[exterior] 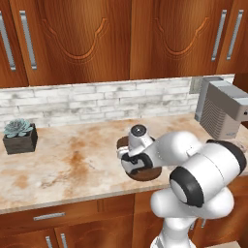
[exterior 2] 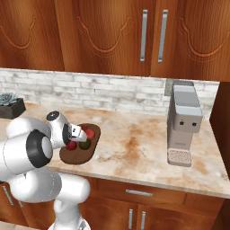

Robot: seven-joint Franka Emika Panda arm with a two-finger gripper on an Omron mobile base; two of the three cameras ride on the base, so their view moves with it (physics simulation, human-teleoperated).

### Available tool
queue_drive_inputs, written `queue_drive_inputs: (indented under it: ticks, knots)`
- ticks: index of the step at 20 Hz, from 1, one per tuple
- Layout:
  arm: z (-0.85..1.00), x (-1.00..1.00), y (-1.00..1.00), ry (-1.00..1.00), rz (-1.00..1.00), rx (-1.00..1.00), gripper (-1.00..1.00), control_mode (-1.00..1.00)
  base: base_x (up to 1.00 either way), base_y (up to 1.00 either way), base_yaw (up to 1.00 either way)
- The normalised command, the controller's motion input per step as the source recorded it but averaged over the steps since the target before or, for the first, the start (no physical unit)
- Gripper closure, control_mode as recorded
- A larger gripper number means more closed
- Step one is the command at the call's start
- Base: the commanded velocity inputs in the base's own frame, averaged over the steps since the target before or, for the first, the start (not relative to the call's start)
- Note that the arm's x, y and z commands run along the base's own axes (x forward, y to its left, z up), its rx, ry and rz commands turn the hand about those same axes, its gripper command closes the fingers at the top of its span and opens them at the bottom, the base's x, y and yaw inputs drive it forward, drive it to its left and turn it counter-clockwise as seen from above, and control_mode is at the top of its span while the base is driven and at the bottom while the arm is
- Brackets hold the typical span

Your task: Place the avocado, onion, tomato, and bell pepper on the cutting board.

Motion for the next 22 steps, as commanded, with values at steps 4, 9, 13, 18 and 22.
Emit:
queue_drive_inputs:
  ticks: [4, 9, 13, 18, 22]
  knots:
    - [-0.21, 0.04, 0.00, 0.00, -0.02, -0.01, -1.00, -1.00, 0.00, 0.00, 0.00]
    - [-0.07, 0.00, -0.02, 0.00, -0.03, 0.00, -1.00, -1.00, 0.00, 0.00, 0.00]
    - [0.04, 0.00, -0.17, 0.00, -0.03, 0.00, -1.00, -1.00, 0.00, 0.00, 0.00]
    - [0.34, 0.00, -0.14, 0.01, -0.02, 0.00, -1.00, -1.00, 0.00, 0.00, 0.00]
    - [0.56, -0.03, 0.03, -0.01, -0.01, 0.00, -1.00, -1.00, 0.00, 0.00, 0.00]
